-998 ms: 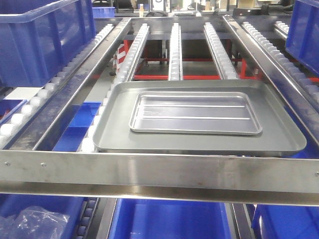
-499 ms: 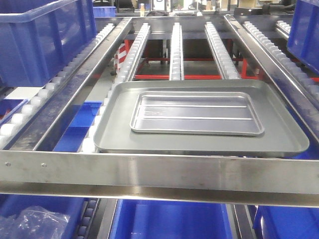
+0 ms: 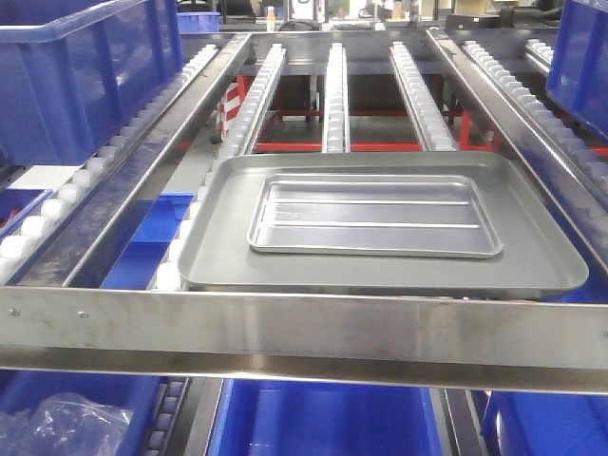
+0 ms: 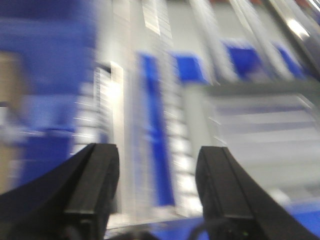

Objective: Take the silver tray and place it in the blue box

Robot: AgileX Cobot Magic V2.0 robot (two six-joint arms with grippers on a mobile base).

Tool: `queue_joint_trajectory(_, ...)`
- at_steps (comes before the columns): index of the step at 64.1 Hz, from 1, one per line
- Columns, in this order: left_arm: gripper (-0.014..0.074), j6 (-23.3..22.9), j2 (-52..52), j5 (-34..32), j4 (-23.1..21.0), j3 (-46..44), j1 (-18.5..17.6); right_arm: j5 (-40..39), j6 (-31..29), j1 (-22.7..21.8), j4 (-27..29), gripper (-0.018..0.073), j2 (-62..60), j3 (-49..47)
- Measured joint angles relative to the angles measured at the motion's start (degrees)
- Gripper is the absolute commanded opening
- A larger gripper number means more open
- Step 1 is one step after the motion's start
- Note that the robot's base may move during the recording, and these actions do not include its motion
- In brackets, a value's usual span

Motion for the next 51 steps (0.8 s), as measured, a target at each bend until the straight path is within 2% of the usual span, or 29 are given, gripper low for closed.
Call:
queue_joint_trajectory(8,0.0290,0.0,12.5,2.7,-0.6,-8.9,-10.3,5.8,0.0,2.9,0.5,0.0417,8.8,-7.6)
queue_joint_trajectory(16,0.0290,0.0,24.9,3.6,-1.8,-17.2,-15.9,7.4,0.0,8.4,1.7,0.0417,16.4,-13.3)
queue_joint_trajectory(25,0.0290,0.0,36.7,6.8,-4.1,-25.9,-16.4,7.6,0.1,14.2,2.3,0.0417,24.9,-18.1)
queue_joint_trajectory(37,0.0290,-4.5,48.1,15.4,-4.1,-36.4,-13.4,10.0,0.3,15.3,2.5,0.0417,35.6,-22.6)
queue_joint_trajectory(44,0.0290,-9.1,53.5,19.2,-0.1,-43.1,-13.0,13.5,2.8,15.3,2.4,0.0415,42.3,-27.3)
queue_joint_trajectory(51,0.0290,-13.7,58.3,22.7,5.6,-48.9,-14.3,16.7,6.3,15.3,1.4,0.0415,49.3,-32.4)
